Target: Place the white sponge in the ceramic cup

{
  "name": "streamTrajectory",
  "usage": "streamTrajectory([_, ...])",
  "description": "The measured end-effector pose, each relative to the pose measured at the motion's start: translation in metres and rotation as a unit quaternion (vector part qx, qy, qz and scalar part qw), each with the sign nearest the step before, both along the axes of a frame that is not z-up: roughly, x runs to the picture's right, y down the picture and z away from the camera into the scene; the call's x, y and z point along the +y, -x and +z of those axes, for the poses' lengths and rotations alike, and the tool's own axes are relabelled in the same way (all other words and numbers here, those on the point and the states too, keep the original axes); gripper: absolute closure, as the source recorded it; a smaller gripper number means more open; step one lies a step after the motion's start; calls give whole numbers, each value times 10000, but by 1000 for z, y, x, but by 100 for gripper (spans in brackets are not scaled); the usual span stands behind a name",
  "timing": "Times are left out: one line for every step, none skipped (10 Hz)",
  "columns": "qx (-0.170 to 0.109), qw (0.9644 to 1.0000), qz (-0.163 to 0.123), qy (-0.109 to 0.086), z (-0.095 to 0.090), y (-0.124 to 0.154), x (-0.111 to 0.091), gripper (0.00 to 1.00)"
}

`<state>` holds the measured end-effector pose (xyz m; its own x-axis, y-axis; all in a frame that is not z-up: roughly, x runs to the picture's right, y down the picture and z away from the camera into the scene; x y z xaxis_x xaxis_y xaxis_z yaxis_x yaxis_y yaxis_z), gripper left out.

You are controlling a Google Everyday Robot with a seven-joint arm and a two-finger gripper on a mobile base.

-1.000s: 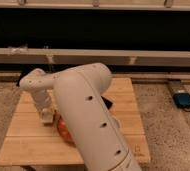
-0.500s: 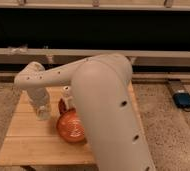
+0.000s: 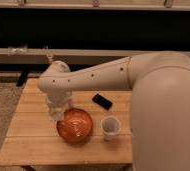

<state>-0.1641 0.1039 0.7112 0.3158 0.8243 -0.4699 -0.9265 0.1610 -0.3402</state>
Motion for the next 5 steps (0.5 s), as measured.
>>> streamTrajectory([13,9998,190,-74,-4,-24,-4,100])
streamTrajectory([68,9990,411,-151,-7,-49,-9,100])
streamTrajectory([151,9977,618,-224,-7,-71,-15,100])
streamTrajectory([255,9957,844,-302,-5,-94,-24,100])
streamTrajectory([333,9938,1000,-352,-3,-109,-29,100])
